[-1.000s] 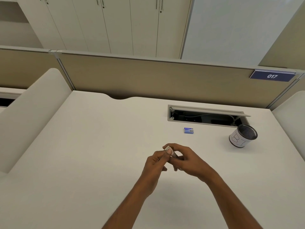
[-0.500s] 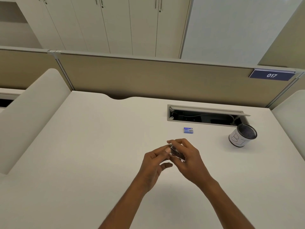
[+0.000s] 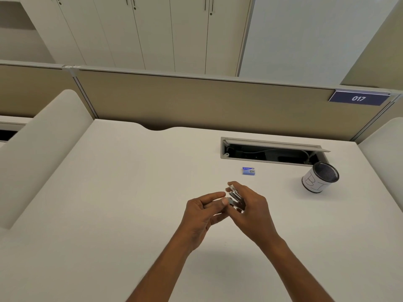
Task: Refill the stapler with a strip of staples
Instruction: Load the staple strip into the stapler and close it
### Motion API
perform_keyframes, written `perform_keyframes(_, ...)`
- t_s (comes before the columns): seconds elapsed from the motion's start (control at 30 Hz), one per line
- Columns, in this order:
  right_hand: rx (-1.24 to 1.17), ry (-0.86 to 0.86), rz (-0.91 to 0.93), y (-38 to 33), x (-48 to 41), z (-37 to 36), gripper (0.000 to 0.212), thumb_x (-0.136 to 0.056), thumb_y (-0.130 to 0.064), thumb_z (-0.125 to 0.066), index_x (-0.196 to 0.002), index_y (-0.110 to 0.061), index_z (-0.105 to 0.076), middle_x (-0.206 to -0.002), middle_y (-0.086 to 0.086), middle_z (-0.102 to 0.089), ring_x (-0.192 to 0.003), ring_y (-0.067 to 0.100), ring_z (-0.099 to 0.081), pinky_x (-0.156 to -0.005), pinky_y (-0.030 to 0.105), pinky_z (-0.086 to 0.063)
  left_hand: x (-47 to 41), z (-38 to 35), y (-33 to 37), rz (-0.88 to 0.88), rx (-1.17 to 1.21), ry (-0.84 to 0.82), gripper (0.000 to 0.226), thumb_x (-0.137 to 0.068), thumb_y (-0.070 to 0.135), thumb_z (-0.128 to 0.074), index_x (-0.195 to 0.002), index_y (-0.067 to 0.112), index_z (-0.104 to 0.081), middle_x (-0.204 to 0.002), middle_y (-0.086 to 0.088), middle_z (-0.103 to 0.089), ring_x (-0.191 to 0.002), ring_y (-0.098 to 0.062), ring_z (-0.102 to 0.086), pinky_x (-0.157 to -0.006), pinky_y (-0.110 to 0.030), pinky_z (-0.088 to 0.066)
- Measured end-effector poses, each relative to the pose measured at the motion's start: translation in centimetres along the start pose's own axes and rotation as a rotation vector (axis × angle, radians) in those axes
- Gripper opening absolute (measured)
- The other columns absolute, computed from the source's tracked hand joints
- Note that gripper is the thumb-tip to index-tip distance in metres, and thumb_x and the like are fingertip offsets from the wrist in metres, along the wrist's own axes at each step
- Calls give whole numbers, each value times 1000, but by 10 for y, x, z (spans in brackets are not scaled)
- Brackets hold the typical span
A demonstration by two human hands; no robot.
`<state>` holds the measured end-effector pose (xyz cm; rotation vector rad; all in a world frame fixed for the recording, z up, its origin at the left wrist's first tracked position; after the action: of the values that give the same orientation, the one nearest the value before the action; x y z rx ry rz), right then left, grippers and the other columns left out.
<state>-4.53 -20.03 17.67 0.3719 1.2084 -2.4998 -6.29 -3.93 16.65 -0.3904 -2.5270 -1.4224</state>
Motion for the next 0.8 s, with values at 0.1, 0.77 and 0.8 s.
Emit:
perform_keyframes(0.1,-3,9,27,-3,2,-2,39,-91,-32,-64,-128,-19,-64,-110,-10,-74,-97,2,-70,-82,27,-59,0,-1,1,5,20,-28,40,-79,19,-87,-116,9,-79,-112,-22,-78,-101,-31,-77,-83,-33,-62)
perform_keyframes(0.77,-58,98,68,-2,4,-9,30,-94,-34,-63,-122,-22,-69,-97,-9,-78,-86,7,-74,-72,34,-61,5,1,0,-8,62,-67,42,-85,27,-82,-125,15,-76,-123,-17,-76,-114,-33,-73,-88,-34,-61)
perform_keyframes(0.8,-63,97,62,-2,4,-10,30,-94,-34,-64,-121,-22,-69,-97,-8,-78,-86,7,-74,-72,33,-61,5,1,0,-8,58,-68,43,-85,28,-82,-125,15,-76,-123,-17,-76,-114,-34,-73,-88,-34,-61)
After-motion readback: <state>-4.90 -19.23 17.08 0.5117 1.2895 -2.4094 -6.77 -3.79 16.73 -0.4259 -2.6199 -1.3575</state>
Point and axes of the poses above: each hand's wrist, its own x-axis away from the middle knuckle, its own z-axis out of the back of the hand, y = z × x, the point moved 1 cm from there along -x, towards the middle knuckle
